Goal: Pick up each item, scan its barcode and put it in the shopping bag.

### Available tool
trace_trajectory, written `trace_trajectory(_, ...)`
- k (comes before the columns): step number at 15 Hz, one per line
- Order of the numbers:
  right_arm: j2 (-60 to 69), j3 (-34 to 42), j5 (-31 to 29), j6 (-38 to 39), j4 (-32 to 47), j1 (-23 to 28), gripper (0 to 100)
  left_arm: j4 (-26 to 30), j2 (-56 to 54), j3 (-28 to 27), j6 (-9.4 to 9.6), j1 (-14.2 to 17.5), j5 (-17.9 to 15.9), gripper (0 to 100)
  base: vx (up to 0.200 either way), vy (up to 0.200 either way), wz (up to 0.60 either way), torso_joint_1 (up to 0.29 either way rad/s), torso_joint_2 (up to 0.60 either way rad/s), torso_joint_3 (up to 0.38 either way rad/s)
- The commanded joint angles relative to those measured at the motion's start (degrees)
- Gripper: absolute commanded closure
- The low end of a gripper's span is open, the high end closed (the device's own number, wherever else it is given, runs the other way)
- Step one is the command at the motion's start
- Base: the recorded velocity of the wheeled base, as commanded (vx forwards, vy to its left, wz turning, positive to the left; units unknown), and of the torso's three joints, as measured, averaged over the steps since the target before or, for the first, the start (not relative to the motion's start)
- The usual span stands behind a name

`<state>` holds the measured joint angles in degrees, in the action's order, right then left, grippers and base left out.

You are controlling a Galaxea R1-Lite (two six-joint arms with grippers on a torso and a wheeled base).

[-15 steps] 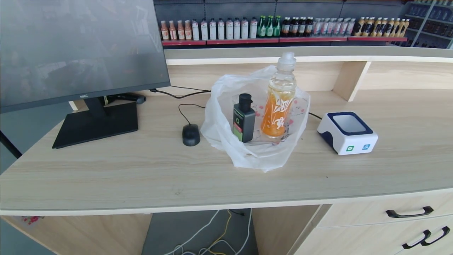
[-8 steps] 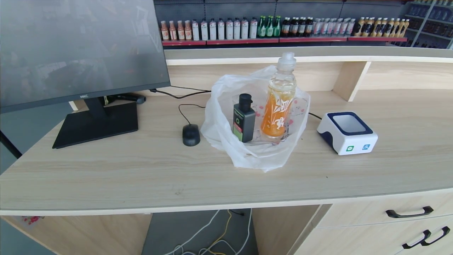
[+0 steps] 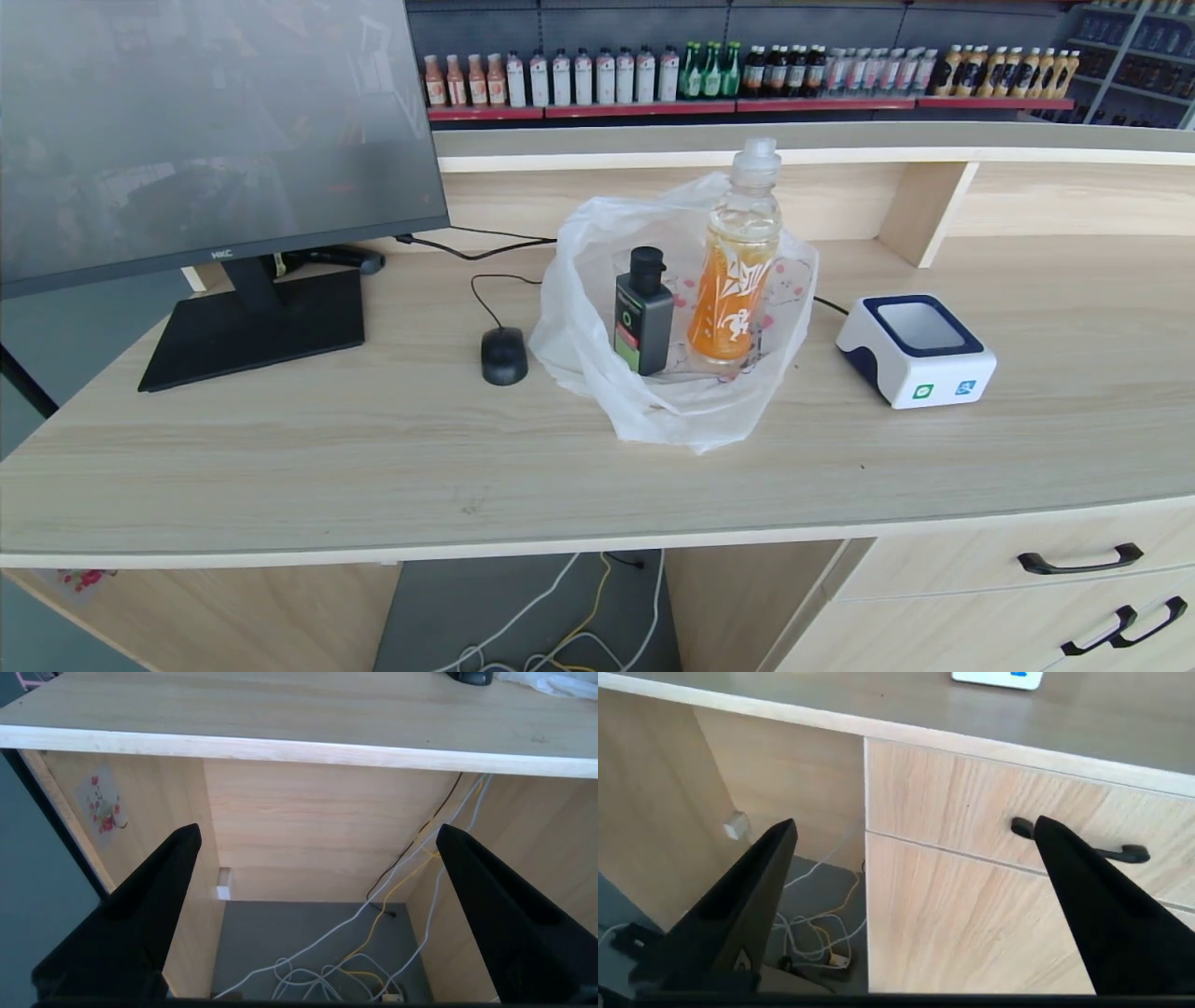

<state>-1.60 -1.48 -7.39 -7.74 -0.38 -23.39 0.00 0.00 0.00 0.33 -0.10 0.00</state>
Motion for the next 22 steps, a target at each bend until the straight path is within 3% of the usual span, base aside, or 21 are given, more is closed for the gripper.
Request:
trace_trajectory(1,-2.2,-0.2,-0.1,-1.1,-0.1,1.7,0,0.0,0.0,0.0,0.02,0.0,0.0,0,0.000,0.000,0.00,0.000,0.00,0.000)
trace_trajectory(2,-4.5,-0.2,-0.1,-1.8,-0.1,7.0,0,0.0,0.0,0.0,0.02,0.0,0.0,0,0.000,0.000,0.00,0.000,0.00,0.000)
trace_trajectory(3,-6.4,-0.2,0.3,-3.1,-0.1,17.2,0,0.0,0.0,0.0,0.02,0.0,0.0,0,0.000,0.000,0.00,0.000,0.00,0.000)
trace_trajectory(5,-5.4,-0.2,0.9,-3.9,-0.2,23.7,0,0.0,0.0,0.0,-0.07,0.0,0.0,0,0.000,0.000,0.00,0.000,0.00,0.000)
trace_trajectory(9,0.5,-0.1,2.2,-0.1,-0.1,23.3,0,0.0,0.0,0.0,-0.24,0.0,0.0,0,0.000,0.000,0.00,0.000,0.00,0.000)
trace_trajectory(11,1.5,1.0,11.6,0.5,-0.4,23.3,0,0.0,0.0,0.0,-0.15,0.0,0.0,0,0.000,0.000,0.00,0.000,0.00,0.000)
trace_trajectory(12,1.5,1.5,12.6,0.7,-0.2,23.2,0,0.0,0.0,0.0,-0.15,0.1,0.0,0,0.000,0.000,0.00,0.000,0.00,0.000)
trace_trajectory(15,1.6,1.5,9.0,6.7,0.1,23.3,0,0.0,0.0,0.0,-0.42,0.0,0.0,0,0.000,0.000,0.00,0.000,0.00,0.000)
trace_trajectory(19,1.6,1.5,8.6,7.3,0.1,23.3,0,0.0,0.0,0.0,-0.77,0.1,0.0,0,-0.050,0.000,0.00,0.001,0.00,0.001)
trace_trajectory(22,1.6,1.5,8.7,7.3,0.1,23.3,0,0.0,0.0,0.0,0.11,0.0,0.0,0,-0.133,0.000,0.00,0.003,0.00,0.002)
